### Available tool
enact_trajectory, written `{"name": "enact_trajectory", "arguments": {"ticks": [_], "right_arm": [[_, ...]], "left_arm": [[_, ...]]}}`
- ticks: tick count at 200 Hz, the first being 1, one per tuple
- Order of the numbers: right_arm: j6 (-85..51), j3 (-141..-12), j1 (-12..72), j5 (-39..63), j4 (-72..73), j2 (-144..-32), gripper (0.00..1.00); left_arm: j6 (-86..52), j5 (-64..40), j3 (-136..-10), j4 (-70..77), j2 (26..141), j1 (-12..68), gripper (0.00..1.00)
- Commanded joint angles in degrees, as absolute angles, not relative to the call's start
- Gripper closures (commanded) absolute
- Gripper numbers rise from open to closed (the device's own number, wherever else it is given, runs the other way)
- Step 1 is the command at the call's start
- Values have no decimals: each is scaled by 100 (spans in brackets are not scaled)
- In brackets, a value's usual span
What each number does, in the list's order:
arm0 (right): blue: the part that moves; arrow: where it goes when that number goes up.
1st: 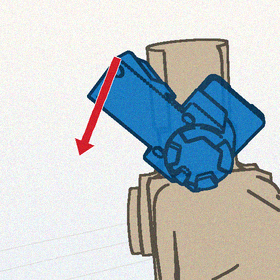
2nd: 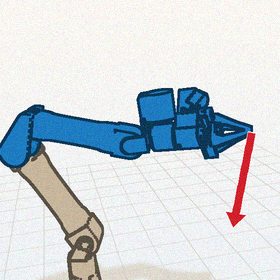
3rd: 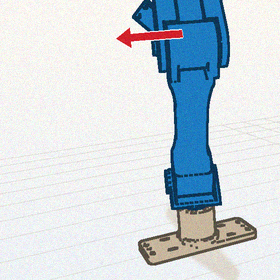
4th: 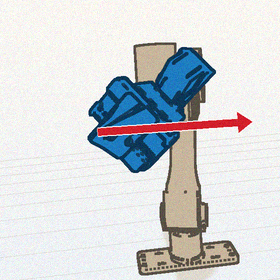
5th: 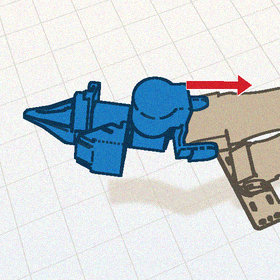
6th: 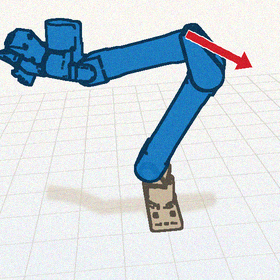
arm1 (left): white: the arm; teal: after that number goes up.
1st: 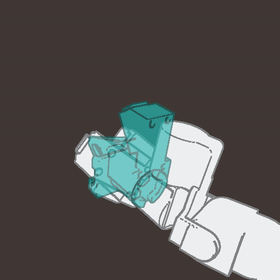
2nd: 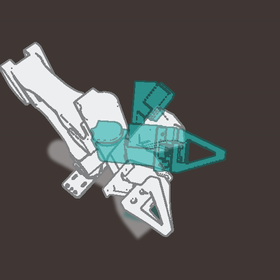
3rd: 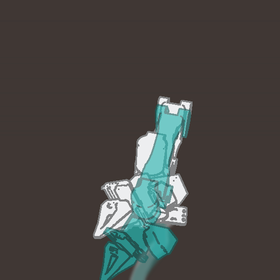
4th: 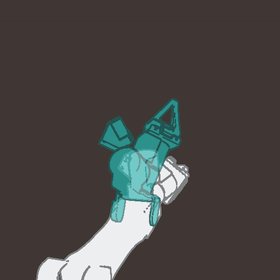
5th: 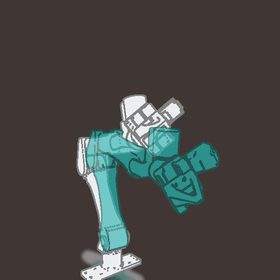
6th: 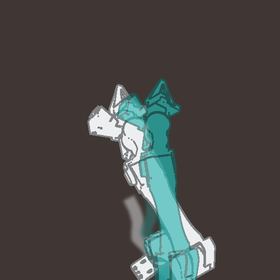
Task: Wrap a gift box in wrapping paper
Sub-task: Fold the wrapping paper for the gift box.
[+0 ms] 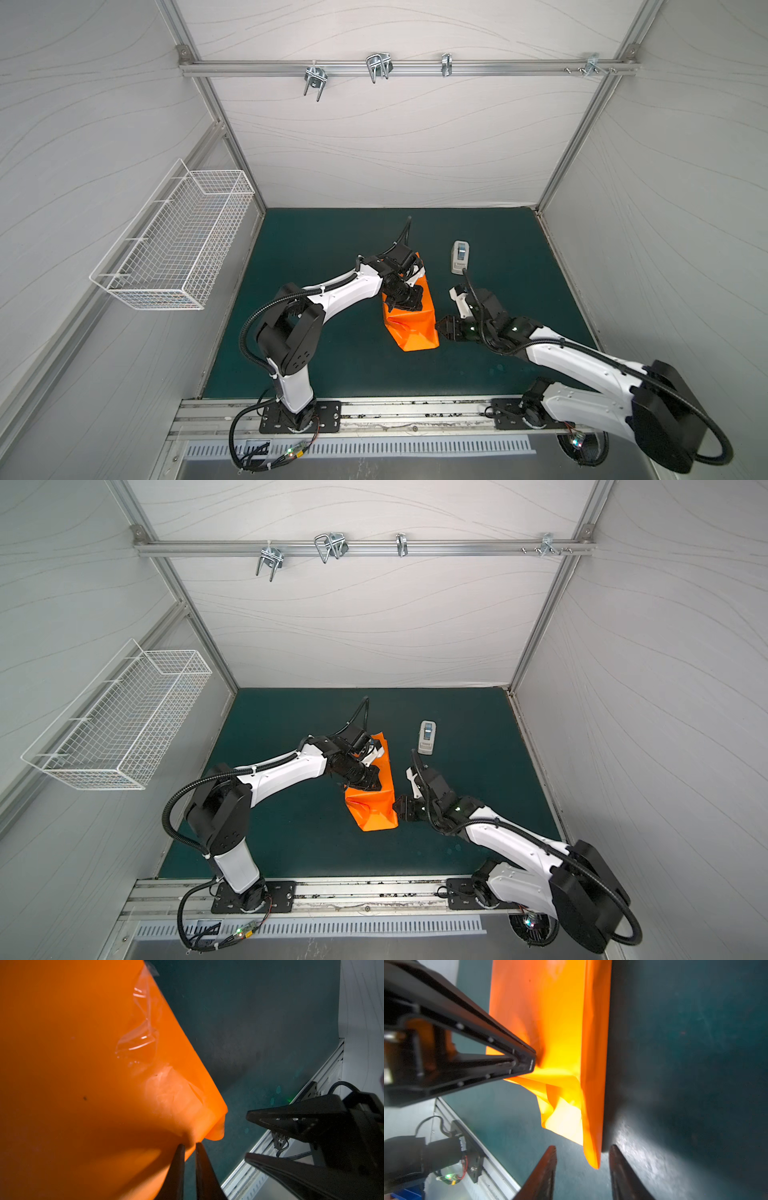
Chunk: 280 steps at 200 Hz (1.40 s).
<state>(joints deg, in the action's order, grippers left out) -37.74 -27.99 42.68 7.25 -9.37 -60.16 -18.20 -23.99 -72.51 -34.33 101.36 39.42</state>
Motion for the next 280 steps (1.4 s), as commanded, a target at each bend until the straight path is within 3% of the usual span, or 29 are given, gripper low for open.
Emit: {"name": "enact_trajectory", "arguments": {"ticks": [1,89,152,280], "right_arm": [[-3719,-2471,3971,625,-1139,-5949,64],[-3676,-2566,3901,1449,619,-7881,81],[-3916,-2745,4424,1314,666,-7700,81],[-4088,-3340,4599,1385,789,-8270,83]], "left_arm": [[-1776,-2224,-7128,-3602,10423,3990,85],[-1776,-2245,-7159,-3591,10502,3990,85],[-1775,-2259,-7146,-3572,10493,3990,85],[-1792,-2256,-7082,-3535,10481,3990,86]]}}
